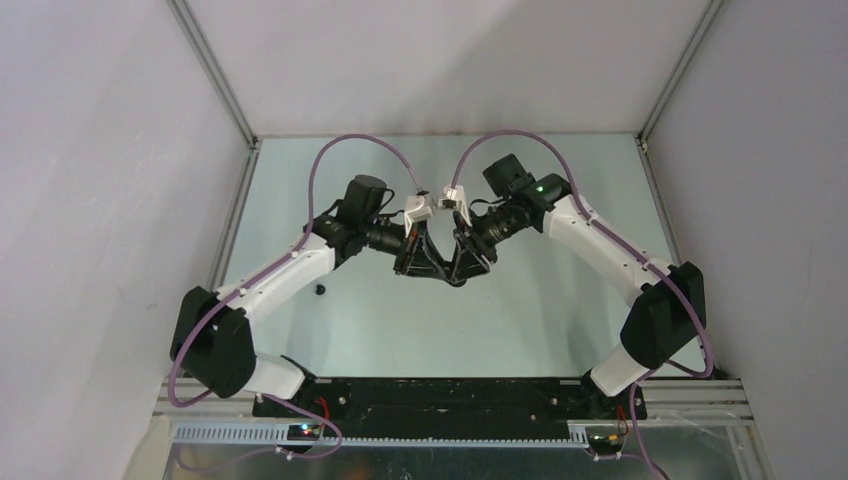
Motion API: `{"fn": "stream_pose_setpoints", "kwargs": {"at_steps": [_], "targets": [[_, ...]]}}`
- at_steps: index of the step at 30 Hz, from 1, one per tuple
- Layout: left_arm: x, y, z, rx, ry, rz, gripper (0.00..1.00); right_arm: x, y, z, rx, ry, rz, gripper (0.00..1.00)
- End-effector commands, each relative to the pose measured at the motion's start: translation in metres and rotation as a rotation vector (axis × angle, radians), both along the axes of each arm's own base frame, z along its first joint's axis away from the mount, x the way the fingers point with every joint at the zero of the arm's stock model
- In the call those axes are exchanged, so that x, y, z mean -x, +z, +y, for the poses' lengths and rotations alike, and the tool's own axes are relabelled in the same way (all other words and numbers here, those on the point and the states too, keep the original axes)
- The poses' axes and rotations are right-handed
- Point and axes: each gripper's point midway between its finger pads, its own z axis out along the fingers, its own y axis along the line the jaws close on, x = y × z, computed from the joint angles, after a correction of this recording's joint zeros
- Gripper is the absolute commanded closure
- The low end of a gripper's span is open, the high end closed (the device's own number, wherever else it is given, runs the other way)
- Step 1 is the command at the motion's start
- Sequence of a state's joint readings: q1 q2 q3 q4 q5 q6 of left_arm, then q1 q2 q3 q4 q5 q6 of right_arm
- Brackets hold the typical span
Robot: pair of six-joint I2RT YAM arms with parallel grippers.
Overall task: Insert the wireless bluetooth earbuds into the charging case
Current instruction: Pick up the charging case at the center of the board, then open the charging case.
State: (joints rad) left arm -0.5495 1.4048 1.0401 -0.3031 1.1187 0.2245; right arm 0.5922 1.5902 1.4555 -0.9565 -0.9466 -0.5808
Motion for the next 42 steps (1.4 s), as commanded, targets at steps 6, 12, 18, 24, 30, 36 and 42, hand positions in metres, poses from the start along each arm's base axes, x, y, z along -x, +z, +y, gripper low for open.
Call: {"fn": "stream_pose_setpoints", "kwargs": {"at_steps": [6, 12, 18, 24, 30, 36, 42], "targets": [[-0.003, 0.021, -0.004, 0.043, -0.020, -0.089, 0.99, -0.002, 0.009, 0.000, -0.029, 0.011, 0.001, 0.55], [-0.003, 0.021, -0.004, 0.043, -0.022, -0.089, 0.99, -0.002, 0.015, -0.004, -0.050, 0.010, 0.030, 0.51], [-0.003, 0.021, -0.004, 0.042, -0.019, -0.090, 0.99, -0.004, 0.012, -0.003, -0.037, 0.002, 0.035, 0.53], [-0.003, 0.022, -0.004, 0.043, -0.019, -0.091, 0.99, -0.003, 0.010, -0.001, -0.032, 0.003, 0.037, 0.54], [-0.003, 0.022, -0.004, 0.041, -0.017, -0.091, 1.00, -0.004, 0.013, -0.001, -0.040, 0.001, 0.032, 0.68], [-0.004, 0.022, -0.004, 0.038, -0.014, -0.090, 0.63, -0.006, 0.018, -0.002, -0.051, -0.011, 0.024, 0.75], [-0.002, 0.024, -0.003, 0.042, -0.016, -0.094, 0.23, -0.006, 0.031, -0.005, -0.079, -0.029, -0.011, 0.77]]}}
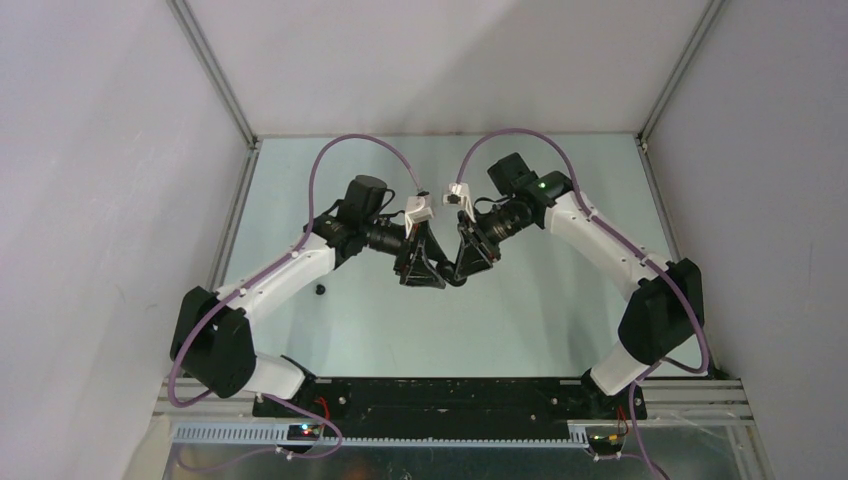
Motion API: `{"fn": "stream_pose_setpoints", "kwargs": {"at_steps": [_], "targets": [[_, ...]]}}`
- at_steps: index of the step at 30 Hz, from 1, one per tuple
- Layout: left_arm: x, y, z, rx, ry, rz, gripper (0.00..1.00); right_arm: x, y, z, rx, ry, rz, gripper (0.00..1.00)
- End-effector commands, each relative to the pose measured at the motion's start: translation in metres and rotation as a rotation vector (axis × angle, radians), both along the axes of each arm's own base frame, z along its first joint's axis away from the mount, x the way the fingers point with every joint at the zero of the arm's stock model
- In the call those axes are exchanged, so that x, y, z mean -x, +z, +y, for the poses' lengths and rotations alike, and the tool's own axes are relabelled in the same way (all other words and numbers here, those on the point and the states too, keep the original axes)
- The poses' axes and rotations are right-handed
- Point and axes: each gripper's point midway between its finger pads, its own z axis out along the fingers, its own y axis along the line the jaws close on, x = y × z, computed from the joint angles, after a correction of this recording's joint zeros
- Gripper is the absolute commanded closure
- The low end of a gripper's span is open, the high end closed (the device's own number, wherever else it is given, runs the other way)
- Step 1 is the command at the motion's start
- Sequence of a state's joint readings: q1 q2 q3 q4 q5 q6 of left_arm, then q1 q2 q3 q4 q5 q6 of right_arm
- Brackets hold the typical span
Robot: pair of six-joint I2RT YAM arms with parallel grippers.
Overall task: Insert the wireless bluetooth earbuds into the charging case
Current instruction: Open the charging case.
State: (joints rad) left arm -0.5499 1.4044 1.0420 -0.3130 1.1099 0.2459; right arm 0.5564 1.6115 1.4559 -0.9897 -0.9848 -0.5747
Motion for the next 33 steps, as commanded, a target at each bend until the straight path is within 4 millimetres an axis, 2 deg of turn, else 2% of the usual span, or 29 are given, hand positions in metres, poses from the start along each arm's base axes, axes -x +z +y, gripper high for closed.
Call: {"fn": "stream_pose_setpoints", "kwargs": {"at_steps": [1, 2, 4, 9, 12, 18, 25, 28, 33], "targets": [[-0.001, 0.026, -0.004, 0.047, -0.018, -0.080, 0.19, -0.003, 0.038, 0.001, -0.085, -0.014, -0.088, 0.77], [0.000, 0.026, -0.004, 0.047, -0.018, -0.078, 0.13, -0.006, 0.040, 0.001, -0.088, -0.026, -0.094, 0.77], [0.000, 0.025, -0.004, 0.049, -0.020, -0.076, 0.07, -0.008, 0.045, -0.001, -0.100, -0.047, -0.110, 0.77], [-0.001, 0.024, -0.006, 0.055, -0.021, -0.041, 0.06, -0.017, 0.053, -0.002, -0.124, -0.124, -0.163, 0.78], [-0.001, 0.026, -0.008, 0.065, -0.032, -0.021, 0.12, -0.023, 0.055, 0.001, -0.138, -0.156, -0.170, 0.78], [0.000, 0.031, -0.010, 0.080, -0.037, -0.008, 0.27, -0.021, 0.040, 0.013, -0.114, -0.142, -0.135, 0.78], [0.002, 0.032, -0.010, 0.085, -0.042, -0.006, 0.46, -0.019, 0.031, 0.027, -0.092, -0.135, -0.141, 0.78], [0.002, 0.030, -0.010, 0.082, -0.045, -0.003, 0.48, -0.023, 0.033, 0.026, -0.092, -0.153, -0.151, 0.78], [0.002, 0.026, -0.010, 0.073, -0.048, -0.006, 0.43, -0.028, 0.043, 0.020, -0.117, -0.186, -0.171, 0.78]]}}
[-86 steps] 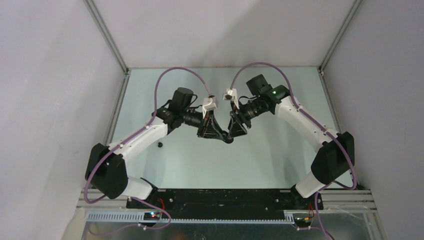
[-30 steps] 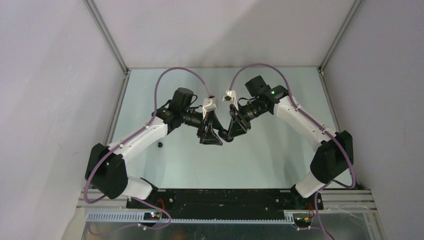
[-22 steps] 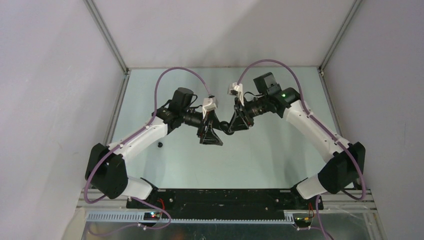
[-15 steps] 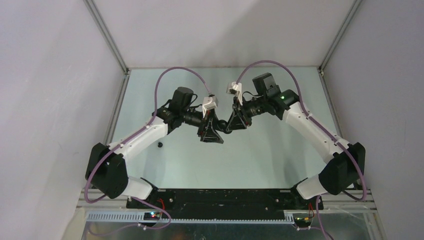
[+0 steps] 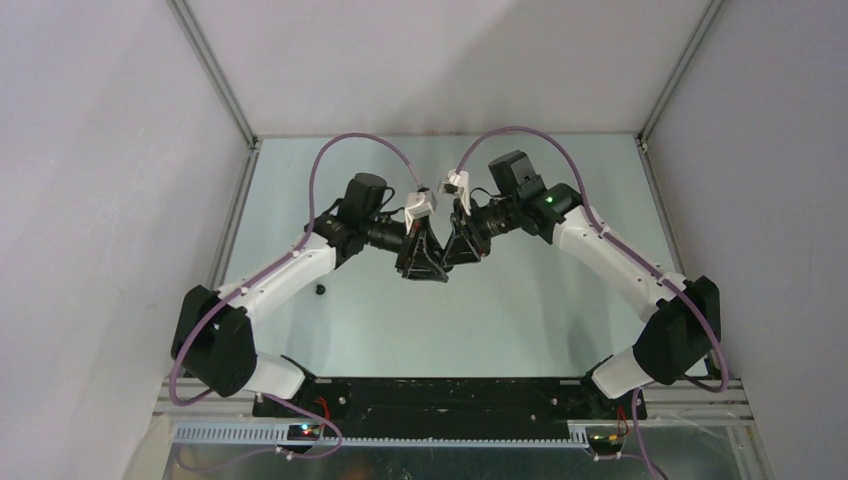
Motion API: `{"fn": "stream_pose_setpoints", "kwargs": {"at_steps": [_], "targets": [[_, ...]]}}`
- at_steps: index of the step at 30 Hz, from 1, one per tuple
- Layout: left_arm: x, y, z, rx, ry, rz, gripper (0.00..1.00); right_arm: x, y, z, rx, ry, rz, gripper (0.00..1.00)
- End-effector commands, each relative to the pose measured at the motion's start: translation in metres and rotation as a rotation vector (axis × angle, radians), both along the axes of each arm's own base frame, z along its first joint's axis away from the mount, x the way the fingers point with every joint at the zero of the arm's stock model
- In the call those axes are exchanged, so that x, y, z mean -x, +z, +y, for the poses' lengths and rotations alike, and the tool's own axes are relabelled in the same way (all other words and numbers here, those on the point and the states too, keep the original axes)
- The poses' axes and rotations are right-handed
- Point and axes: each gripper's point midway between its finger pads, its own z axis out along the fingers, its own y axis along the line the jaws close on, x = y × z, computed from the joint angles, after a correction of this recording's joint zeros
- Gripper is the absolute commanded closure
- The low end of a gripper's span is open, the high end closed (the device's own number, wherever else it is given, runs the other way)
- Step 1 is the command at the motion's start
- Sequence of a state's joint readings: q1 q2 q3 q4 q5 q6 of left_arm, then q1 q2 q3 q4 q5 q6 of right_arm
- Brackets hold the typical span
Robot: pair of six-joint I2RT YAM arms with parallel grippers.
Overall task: Insert the wireless bluetooth earbuds into the charging case
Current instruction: Open the charging case.
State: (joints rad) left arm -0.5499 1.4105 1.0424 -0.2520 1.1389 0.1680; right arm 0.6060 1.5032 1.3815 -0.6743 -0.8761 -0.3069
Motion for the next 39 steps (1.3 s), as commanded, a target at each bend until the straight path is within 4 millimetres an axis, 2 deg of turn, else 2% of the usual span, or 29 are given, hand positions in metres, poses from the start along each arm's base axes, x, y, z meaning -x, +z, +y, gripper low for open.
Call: {"fn": "stream_pose_setpoints", "kwargs": {"at_steps": [1, 13, 15, 16, 18, 21, 29, 39], "targets": [[0.002, 0.017, -0.006, 0.043, -0.044, -0.045, 0.43, -0.012, 0.017, -0.005, -0.045, -0.046, -0.062, 0.78], [0.002, 0.018, -0.006, 0.042, -0.048, -0.045, 0.52, -0.015, 0.012, -0.006, -0.037, -0.049, -0.063, 0.78], [0.002, 0.017, -0.007, 0.040, -0.052, -0.046, 0.46, -0.016, 0.014, -0.007, -0.040, -0.055, -0.071, 0.78], [0.002, 0.016, -0.007, 0.039, -0.053, -0.049, 0.36, -0.016, 0.016, -0.008, -0.042, -0.056, -0.072, 0.78], [0.002, 0.014, -0.006, 0.034, -0.051, -0.046, 0.27, -0.014, 0.020, -0.009, -0.054, -0.052, -0.079, 0.78], [0.002, 0.014, -0.006, 0.032, -0.051, -0.047, 0.26, -0.014, 0.024, -0.012, -0.060, -0.056, -0.090, 0.78], [0.001, 0.016, -0.007, 0.035, -0.052, -0.044, 0.44, -0.015, 0.019, -0.014, -0.054, -0.056, -0.085, 0.78], [0.001, 0.018, -0.008, 0.041, -0.051, -0.044, 0.74, -0.018, 0.015, -0.012, -0.036, -0.068, -0.095, 0.78]]}}
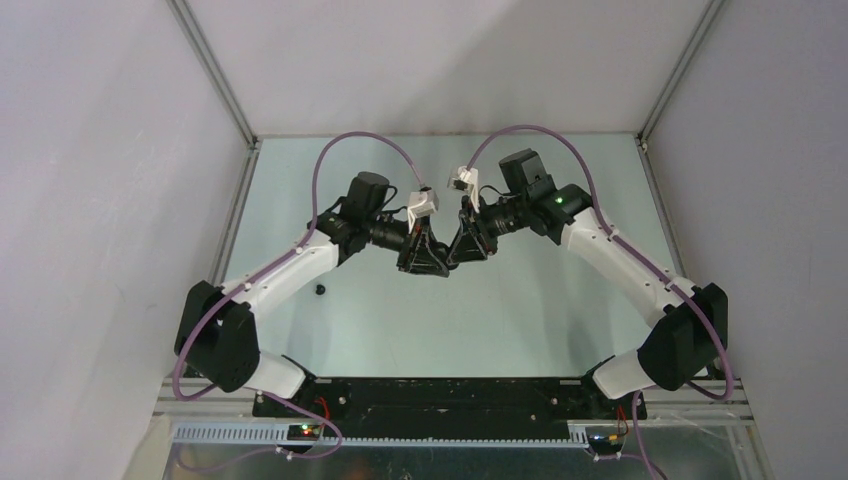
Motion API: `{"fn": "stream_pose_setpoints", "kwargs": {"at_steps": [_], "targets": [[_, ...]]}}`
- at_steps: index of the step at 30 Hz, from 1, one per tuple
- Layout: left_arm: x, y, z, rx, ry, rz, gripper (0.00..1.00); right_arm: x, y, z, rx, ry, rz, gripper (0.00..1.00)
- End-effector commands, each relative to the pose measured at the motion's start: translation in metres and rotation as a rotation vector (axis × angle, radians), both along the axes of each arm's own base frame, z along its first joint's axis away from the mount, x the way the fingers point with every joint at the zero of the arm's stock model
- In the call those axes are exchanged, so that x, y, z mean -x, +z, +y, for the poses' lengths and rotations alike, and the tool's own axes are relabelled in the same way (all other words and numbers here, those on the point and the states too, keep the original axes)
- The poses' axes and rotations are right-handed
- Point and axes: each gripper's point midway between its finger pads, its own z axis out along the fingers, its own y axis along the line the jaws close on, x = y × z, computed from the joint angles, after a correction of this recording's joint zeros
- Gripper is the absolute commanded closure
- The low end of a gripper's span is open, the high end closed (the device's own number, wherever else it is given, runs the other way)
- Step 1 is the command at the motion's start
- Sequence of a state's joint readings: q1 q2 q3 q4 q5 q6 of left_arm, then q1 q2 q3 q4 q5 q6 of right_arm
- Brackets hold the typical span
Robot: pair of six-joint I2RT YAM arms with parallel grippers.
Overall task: Insert the wireless bluetooth earbuds into the charging case
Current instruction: Open the charging case.
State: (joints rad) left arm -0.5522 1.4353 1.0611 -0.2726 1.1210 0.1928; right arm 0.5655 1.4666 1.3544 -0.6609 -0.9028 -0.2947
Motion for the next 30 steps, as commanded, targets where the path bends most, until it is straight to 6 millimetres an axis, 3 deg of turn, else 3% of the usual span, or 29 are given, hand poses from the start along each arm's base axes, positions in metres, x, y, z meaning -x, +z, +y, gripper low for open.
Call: {"fn": "stream_pose_setpoints", "kwargs": {"at_steps": [1, 8, 12, 17, 25, 30], "targets": [[0.006, 0.024, -0.006, 0.059, -0.057, -0.038, 0.76, -0.015, 0.009, -0.001, -0.008, -0.042, -0.097, 0.78], [0.006, 0.027, -0.006, 0.063, -0.054, -0.042, 1.00, -0.017, 0.005, -0.001, 0.001, -0.044, -0.092, 0.78], [0.009, 0.028, -0.003, 0.060, -0.060, -0.059, 1.00, -0.020, 0.004, -0.003, 0.002, -0.052, -0.088, 0.76], [0.014, 0.027, 0.002, 0.051, -0.079, -0.102, 1.00, -0.030, 0.004, -0.010, 0.008, -0.095, -0.090, 0.60], [0.015, 0.024, 0.002, 0.044, -0.086, -0.095, 1.00, -0.035, 0.014, -0.019, -0.007, -0.126, -0.114, 0.56], [0.014, 0.023, 0.002, 0.041, -0.087, -0.095, 1.00, -0.028, 0.022, -0.020, -0.035, -0.098, -0.118, 0.51]]}}
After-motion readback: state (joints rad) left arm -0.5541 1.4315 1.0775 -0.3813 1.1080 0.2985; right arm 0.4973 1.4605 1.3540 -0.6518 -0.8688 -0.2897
